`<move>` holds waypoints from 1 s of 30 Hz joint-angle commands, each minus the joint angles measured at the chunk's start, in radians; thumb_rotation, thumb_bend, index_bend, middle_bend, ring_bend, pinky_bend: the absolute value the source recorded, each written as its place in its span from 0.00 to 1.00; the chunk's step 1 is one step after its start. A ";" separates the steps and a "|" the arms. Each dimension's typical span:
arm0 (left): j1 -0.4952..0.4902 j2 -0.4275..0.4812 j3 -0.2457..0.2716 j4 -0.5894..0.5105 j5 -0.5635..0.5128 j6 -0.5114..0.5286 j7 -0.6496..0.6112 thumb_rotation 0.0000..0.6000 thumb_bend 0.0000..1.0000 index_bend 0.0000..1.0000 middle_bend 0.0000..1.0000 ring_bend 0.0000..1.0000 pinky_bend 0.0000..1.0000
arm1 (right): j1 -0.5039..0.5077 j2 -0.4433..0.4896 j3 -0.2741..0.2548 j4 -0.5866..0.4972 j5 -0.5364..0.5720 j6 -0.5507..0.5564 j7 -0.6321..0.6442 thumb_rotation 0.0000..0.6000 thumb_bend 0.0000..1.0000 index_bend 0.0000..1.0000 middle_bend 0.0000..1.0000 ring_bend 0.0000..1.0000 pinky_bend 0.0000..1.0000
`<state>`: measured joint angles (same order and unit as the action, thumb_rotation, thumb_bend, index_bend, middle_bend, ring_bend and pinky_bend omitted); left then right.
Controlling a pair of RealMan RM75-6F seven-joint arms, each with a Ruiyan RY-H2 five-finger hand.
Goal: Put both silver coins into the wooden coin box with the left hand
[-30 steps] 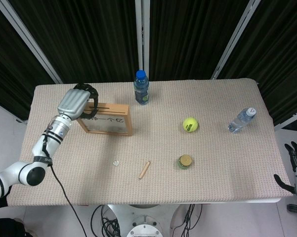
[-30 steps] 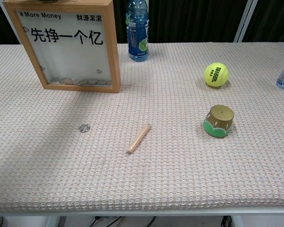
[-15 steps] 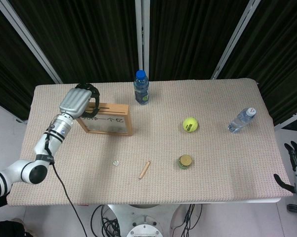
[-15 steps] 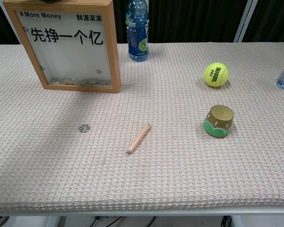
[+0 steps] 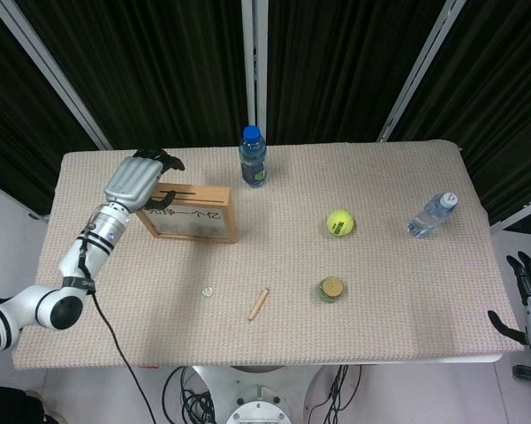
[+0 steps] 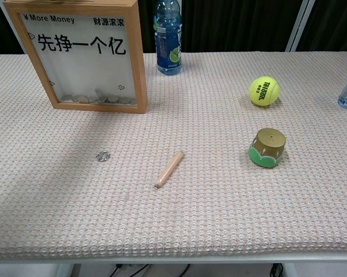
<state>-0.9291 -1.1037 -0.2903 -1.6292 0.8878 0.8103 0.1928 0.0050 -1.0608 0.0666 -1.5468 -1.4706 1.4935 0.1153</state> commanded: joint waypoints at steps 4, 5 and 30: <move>0.050 0.038 -0.008 -0.107 0.102 0.130 -0.003 1.00 0.39 0.26 0.26 0.12 0.14 | -0.002 0.007 0.001 -0.007 0.001 0.006 0.001 1.00 0.18 0.00 0.00 0.00 0.00; 0.072 0.046 -0.003 -0.137 0.144 0.178 0.001 1.00 0.39 0.28 0.26 0.12 0.14 | -0.003 0.009 0.002 -0.008 0.002 0.008 0.003 1.00 0.18 0.00 0.00 0.00 0.00; 0.558 -0.228 0.387 0.099 0.751 0.623 -0.189 1.00 0.38 0.36 0.28 0.12 0.17 | -0.007 0.007 -0.009 -0.064 -0.018 0.026 -0.080 1.00 0.18 0.00 0.00 0.00 0.00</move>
<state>-0.3752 -1.2985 0.0817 -1.5641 1.6273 1.4628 0.0266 -0.0013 -1.0536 0.0582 -1.6106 -1.4885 1.5193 0.0361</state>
